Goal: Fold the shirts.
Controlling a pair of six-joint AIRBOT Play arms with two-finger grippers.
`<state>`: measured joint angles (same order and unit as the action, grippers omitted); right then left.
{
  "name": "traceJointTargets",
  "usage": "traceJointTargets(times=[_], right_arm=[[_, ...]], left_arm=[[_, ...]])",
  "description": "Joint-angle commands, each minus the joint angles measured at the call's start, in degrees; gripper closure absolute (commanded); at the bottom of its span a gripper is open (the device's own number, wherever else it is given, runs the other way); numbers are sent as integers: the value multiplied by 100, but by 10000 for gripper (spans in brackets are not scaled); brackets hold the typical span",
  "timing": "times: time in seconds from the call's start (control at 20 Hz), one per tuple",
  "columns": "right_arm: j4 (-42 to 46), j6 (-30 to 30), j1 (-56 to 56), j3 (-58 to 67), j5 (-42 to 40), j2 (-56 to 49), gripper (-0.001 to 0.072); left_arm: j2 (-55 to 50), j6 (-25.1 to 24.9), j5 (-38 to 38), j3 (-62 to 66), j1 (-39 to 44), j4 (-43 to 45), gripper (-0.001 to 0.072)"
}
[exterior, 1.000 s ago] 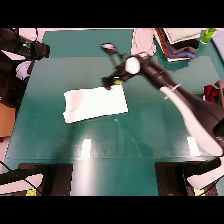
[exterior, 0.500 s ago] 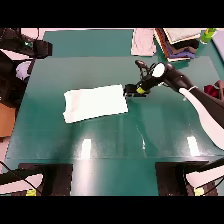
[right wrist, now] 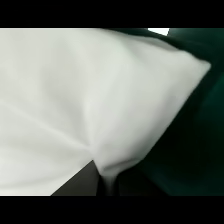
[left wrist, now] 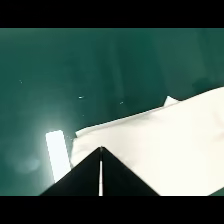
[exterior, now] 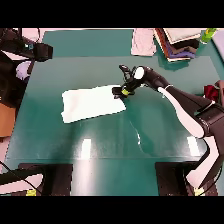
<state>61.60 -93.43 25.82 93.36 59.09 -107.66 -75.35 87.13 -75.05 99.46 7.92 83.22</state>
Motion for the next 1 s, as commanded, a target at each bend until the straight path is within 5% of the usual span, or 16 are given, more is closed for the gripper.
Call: traceJointTargets(times=[0.0, 0.45, 0.95], right_arm=[[-2, 105, -2, 468, 57, -109, 693], [2135, 173, -2035, 1764, 1740, 973, 693], [2190, 264, -6277, 1788, 1917, 1928, 694]], left_arm=[[-4, -20, -35, -2, 81, -142, 683], [-4, -66, 391, -2, 1414, -114, 683], [-4, -57, 518, -2, 1663, -188, 683]])
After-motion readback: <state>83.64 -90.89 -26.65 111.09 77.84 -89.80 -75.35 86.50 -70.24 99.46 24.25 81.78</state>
